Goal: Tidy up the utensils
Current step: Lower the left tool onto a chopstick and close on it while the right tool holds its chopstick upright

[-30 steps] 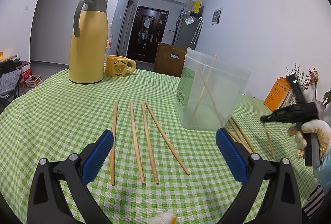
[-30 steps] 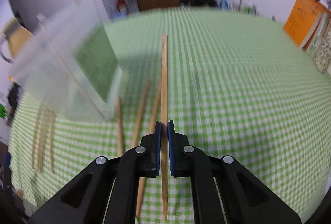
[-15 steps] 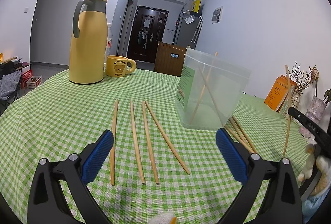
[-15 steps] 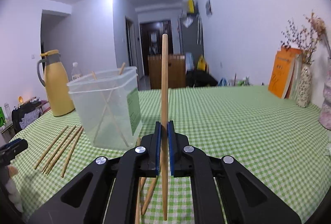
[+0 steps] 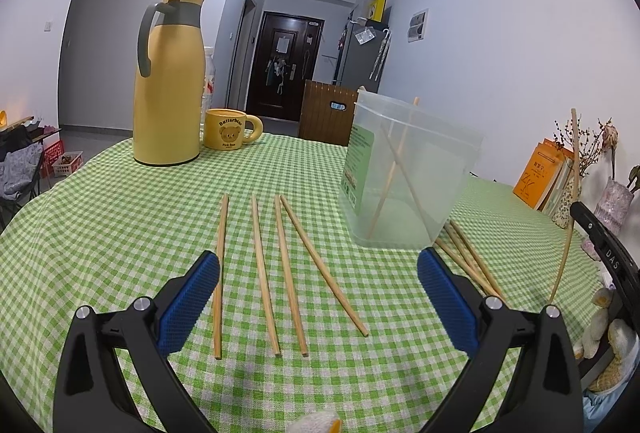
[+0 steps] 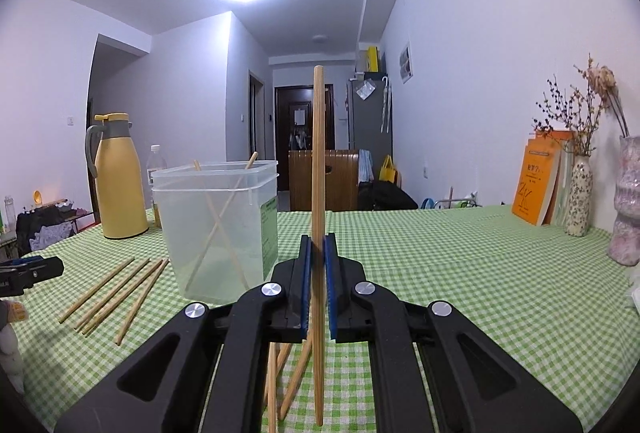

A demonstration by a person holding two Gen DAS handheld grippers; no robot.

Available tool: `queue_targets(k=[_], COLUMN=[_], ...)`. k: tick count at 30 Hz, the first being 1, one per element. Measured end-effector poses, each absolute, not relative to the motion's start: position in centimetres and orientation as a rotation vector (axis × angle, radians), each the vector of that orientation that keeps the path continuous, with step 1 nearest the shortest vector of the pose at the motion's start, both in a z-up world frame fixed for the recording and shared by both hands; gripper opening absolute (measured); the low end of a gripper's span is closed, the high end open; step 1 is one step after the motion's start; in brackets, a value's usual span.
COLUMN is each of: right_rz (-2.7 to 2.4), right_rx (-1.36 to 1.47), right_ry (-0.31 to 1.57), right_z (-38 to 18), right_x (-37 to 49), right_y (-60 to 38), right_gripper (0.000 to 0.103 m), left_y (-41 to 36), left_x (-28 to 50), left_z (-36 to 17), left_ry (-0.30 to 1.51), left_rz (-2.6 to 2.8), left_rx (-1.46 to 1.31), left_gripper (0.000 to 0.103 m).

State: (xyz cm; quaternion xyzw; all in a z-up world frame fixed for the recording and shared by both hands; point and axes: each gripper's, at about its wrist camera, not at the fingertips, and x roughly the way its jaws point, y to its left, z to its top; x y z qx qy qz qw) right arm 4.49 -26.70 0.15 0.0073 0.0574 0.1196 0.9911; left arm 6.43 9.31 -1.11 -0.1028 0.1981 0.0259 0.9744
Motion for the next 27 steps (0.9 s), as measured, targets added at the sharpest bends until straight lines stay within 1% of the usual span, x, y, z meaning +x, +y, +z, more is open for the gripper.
queue_targets(k=[9, 17, 23, 25, 27], right_rz=[0.258, 0.265, 0.265, 0.265, 0.265], right_rx=[0.014, 0.014, 0.014, 0.015, 0.015], right_ry=[0.110, 0.097, 0.091, 0.092, 0.091], right_z=[0.2, 0.2, 0.3, 0.3, 0.3], right_x=[4.2, 3.9, 3.7, 3.8, 3.8], right_y=[-26.6, -26.6, -26.6, -26.6, -26.6], right_gripper=[0.007, 0.007, 0.007, 0.007, 0.007], left_y=[9.0, 10.3, 13.7, 15.1, 16.0], left_x=[6.5, 7.2, 9.9, 11.2, 12.4], left_z=[-1.0, 0.7, 1.4, 1.2, 1.0], left_ry=[0.416, 0.472, 0.642, 0.725, 0.785], left_rz=[0.075, 0.107, 0.117, 0.129, 0.145], left_rx=[-0.195, -0.165, -0.219, -0.248, -0.255], left_gripper=[0.096, 0.096, 0.096, 0.095, 0.089])
